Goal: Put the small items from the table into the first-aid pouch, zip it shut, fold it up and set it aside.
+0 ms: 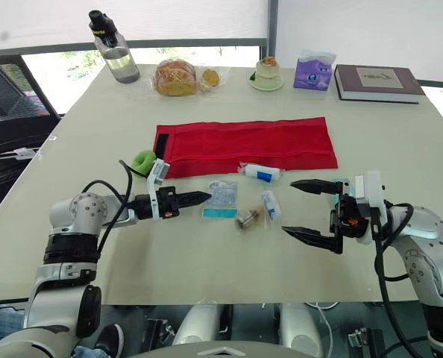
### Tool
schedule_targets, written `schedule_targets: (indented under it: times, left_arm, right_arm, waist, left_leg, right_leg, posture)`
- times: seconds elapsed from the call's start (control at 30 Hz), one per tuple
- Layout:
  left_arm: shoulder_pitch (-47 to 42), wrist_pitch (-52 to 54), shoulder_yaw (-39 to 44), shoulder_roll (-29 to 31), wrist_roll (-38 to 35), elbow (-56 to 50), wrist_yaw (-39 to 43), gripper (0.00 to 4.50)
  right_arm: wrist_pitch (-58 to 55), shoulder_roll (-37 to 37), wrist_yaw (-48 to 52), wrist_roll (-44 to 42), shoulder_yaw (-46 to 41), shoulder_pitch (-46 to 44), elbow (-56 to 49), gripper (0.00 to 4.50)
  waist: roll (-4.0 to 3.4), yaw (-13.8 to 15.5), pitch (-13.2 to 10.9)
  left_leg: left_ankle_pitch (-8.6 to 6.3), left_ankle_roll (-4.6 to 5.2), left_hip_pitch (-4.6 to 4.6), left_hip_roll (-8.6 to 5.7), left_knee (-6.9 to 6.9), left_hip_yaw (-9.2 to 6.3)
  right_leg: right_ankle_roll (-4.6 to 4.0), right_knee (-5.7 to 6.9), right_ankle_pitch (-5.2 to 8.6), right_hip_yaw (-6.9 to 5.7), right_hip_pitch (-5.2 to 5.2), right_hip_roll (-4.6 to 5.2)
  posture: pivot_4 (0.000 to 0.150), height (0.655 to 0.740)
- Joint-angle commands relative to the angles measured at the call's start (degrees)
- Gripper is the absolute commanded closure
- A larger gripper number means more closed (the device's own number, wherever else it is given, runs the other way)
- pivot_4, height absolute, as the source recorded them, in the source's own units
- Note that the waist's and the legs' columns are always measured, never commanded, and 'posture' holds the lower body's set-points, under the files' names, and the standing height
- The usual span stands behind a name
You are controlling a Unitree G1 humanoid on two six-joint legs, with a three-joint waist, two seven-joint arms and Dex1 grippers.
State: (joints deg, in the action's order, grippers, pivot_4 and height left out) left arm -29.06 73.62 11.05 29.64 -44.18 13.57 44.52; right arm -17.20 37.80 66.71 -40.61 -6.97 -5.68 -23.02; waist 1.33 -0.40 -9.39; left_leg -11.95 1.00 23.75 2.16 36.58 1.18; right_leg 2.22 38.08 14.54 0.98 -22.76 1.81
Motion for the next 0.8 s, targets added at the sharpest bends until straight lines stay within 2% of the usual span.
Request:
schedule_targets:
  times: [0.03, 0.17, 0.33, 0.57, 0.8]
  left_arm:
    - [3.76, 0.85, 2.33, -1.71, -2.73, -5.39, -1.10, 4.48]
    - [5.68, 1.65, 6.83, -3.48, -7.05, -12.24, -2.61, 4.48]
    - [6.57, 3.52, 9.95, -5.24, -9.42, -15.00, -7.56, 4.48]
    - [8.78, 2.69, 11.16, -5.64, -13.72, -19.48, -7.53, 4.48]
    - [7.18, 3.12, 11.92, -6.89, -21.36, -21.56, -6.66, 4.48]
  right_arm:
    - [-1.27, -1.01, -2.07, -1.82, 0.11, -1.94, -0.87, 0.00]
    - [-6.80, -2.55, -7.83, -4.27, 0.81, -4.37, -2.05, 0.00]
    - [-7.80, -3.23, -9.04, -2.86, 3.11, -5.70, -2.11, 0.00]
    - [-11.68, -6.04, -13.32, -5.49, 3.60, -9.71, -1.31, 0.00]
    - [-23.78, -8.48, -27.95, -7.76, 5.14, -10.10, -5.24, 0.00]
  waist:
    - [0.00, -0.06, 0.00]
    - [0.10, -0.22, -0.07]
    - [0.11, -0.07, -0.07]
    - [0.15, -0.27, -0.09]
    - [0.15, -0.16, -0.09]
  left_leg:
    - [0.00, 0.00, 0.01, -0.01, 0.00, 0.01]
    - [0.00, 0.00, 0.08, 0.00, -0.02, 0.00]
    - [0.00, 0.00, 0.10, 0.00, -0.02, -0.10]
    - [0.00, 0.00, 0.10, 0.00, -0.02, -0.05]
    - [0.00, 0.00, 0.12, -0.01, -0.02, -0.05]
  right_leg:
    - [0.00, -0.01, 0.00, 0.00, 0.00, 0.02]
    - [-0.02, -0.02, -0.01, -0.01, -0.03, 0.11]
    - [-0.03, -0.01, -0.01, -0.08, -0.04, 0.09]
    - [-0.02, -0.02, -0.01, -0.06, -0.04, 0.08]
    - [-0.04, -0.04, -0.01, -0.05, -0.04, 0.10]
  posture:
    - [0.150, 0.7400]
    - [0.150, 0.7400]
    - [0.150, 0.7400]
    - [0.150, 0.7400]
    - [0.150, 0.7400]
